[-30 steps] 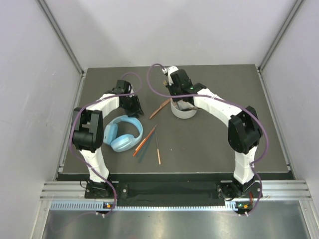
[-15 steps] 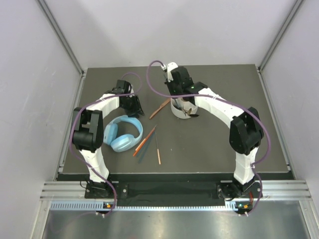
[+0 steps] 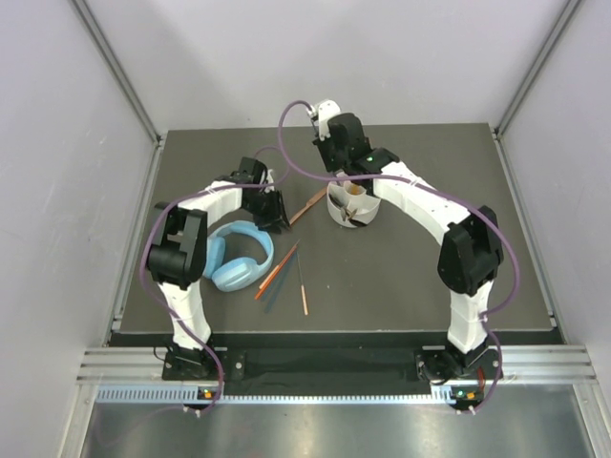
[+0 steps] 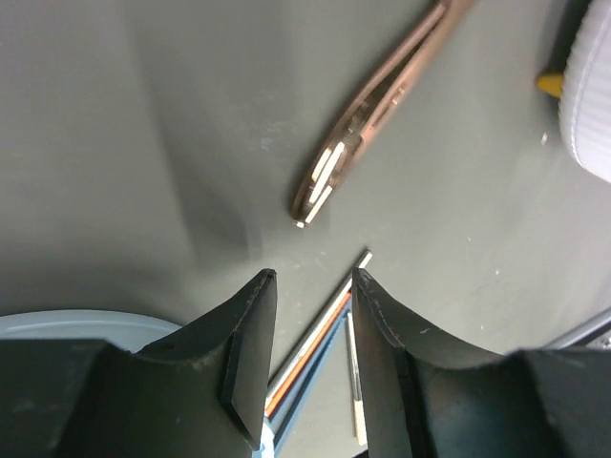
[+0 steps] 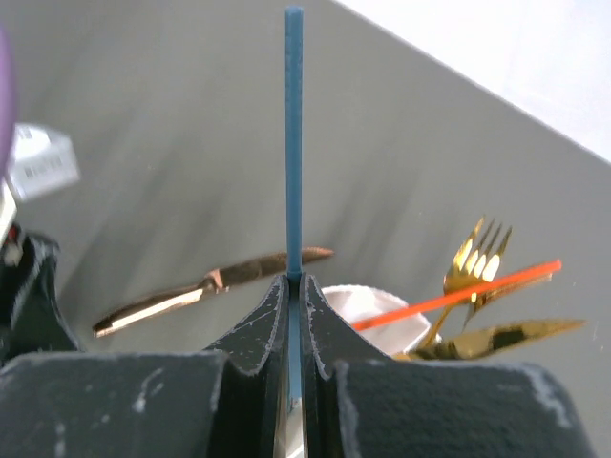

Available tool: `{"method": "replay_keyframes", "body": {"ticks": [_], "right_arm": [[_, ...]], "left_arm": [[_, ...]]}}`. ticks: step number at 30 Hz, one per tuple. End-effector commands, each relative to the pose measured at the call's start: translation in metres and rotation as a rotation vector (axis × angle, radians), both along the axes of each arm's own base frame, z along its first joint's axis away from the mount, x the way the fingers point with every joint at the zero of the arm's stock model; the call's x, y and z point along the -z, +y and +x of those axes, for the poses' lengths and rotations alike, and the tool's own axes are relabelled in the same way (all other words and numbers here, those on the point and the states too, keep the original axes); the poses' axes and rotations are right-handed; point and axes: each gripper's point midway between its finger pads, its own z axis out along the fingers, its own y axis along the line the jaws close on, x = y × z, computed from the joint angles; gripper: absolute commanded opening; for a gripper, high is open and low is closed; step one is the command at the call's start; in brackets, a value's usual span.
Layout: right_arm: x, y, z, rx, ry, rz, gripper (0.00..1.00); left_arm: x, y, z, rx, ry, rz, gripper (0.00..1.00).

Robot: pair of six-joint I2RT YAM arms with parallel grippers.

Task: Sort the eating utensils into containers
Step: Place the chopstick in the container.

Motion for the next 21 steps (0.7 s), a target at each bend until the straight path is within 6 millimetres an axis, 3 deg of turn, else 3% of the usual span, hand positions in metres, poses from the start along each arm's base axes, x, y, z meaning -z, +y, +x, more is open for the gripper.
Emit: {"method": "replay_keyframes", "body": {"ticks": [1,6,12,21], "right_arm": [[-0.029,0.004,0.030,0.023,-0.123,0.037,0.00],[-0.017,0.006,0.044,0.029,-0.154,0.017,0.00],[-0.004,-0.012,0.061,0.089,-0.172,-0.002,0.00],[0.016,-0.018,0.061,0.090,-0.139,-0.034,0.00]], "left_arm": [[-0.008,-0.007,0.004,0.047,-0.024,-0.030,0.43],[-0.010,-0.016,0.001,0.071,-0.021,-0.051,0.43],[-0.007,-0.020,-0.002,0.094,-0.013,-0.043,0.43],[-0.003,-0.021,-0.002,0.090,0.001,-0.038,0.43]]}}
